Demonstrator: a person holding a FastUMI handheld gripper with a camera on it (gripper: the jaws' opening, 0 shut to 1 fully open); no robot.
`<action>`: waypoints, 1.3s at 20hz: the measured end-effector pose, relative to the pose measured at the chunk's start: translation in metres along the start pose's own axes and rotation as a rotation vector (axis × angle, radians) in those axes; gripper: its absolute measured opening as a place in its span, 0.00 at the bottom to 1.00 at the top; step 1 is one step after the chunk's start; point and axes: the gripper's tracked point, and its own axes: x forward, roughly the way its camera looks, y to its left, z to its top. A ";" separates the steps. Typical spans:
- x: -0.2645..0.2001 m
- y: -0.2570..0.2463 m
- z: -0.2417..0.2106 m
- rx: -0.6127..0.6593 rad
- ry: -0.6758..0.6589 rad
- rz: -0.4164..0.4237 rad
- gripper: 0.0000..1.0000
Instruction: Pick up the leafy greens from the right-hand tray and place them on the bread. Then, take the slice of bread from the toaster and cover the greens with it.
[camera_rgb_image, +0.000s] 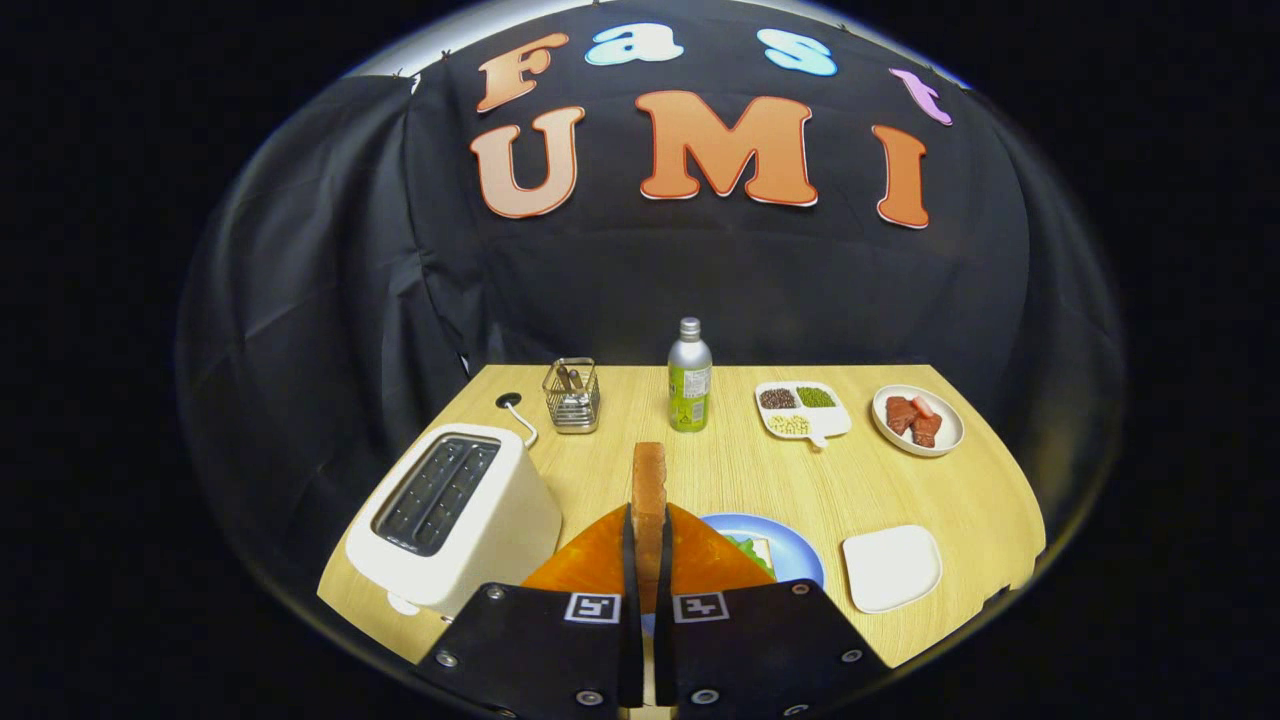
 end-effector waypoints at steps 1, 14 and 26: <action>0.005 -0.003 -0.007 -0.001 0.013 0.006 0.05; 0.038 -0.056 -0.058 0.037 0.125 0.032 0.05; 0.048 -0.118 -0.077 0.032 0.186 -0.065 0.26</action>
